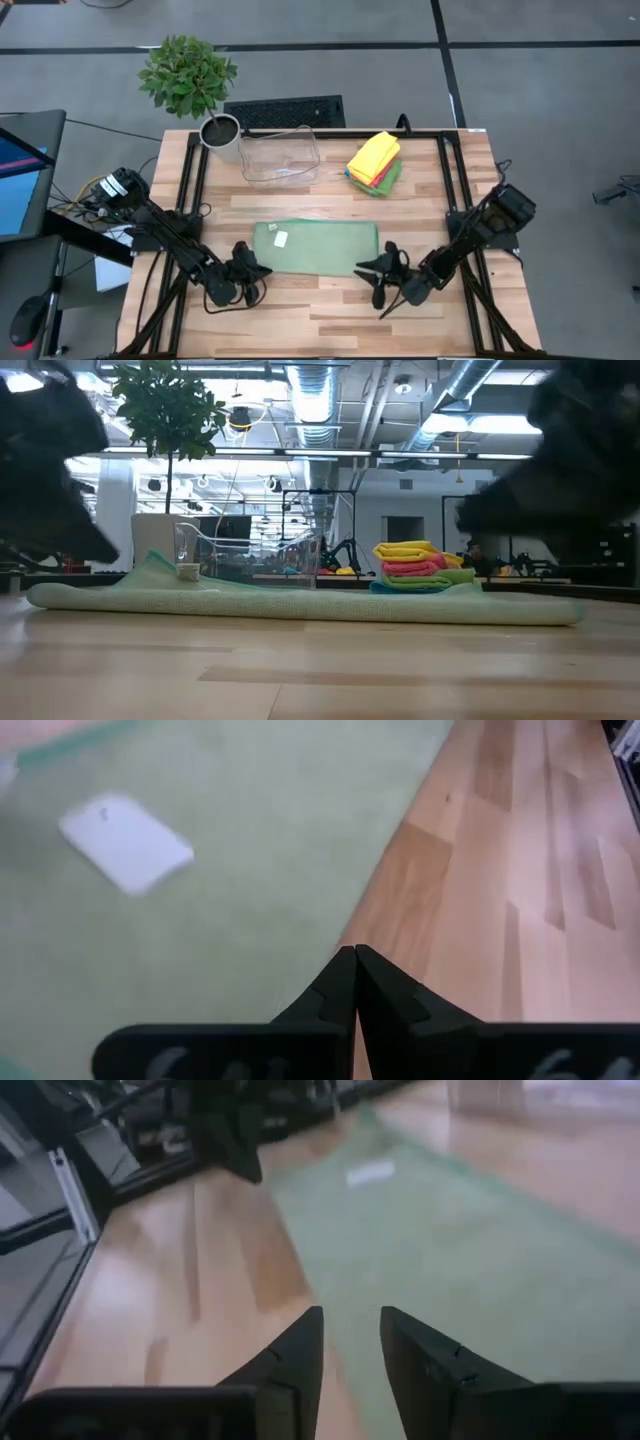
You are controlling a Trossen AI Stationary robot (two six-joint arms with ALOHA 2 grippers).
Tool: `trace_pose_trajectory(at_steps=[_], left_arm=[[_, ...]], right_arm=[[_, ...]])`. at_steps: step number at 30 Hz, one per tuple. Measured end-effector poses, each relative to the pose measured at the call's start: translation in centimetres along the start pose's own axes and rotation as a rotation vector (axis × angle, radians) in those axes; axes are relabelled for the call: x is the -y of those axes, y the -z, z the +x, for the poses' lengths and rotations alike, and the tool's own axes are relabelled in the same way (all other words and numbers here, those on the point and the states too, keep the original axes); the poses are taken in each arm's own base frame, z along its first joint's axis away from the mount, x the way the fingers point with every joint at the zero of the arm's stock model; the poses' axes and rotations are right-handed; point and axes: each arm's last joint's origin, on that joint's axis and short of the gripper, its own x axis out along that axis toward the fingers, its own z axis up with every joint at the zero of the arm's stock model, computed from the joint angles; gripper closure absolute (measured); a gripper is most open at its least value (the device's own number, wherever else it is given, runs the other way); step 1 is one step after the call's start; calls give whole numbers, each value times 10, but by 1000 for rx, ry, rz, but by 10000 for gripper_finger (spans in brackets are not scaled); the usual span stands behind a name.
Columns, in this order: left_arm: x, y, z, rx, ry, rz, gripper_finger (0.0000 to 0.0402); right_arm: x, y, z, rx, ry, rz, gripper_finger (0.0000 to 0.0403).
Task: Fold microfiber towels
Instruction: Fold the light green microfiber cloth
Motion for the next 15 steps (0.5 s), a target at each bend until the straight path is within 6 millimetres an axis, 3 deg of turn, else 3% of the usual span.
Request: trace_pose_trajectory(at_steps=[5,10,15], left_arm=[[0,-15,3,84,-195,143,402],[-25,-37,-9,205,-496,184,402],[-52,-39,-20,226,-546,134,402]], right_arm=[[13,-23,14,52,76,-48,276],[32,-34,32,61,161,-43,276],[43,-39,41,58,200,-34,276]])
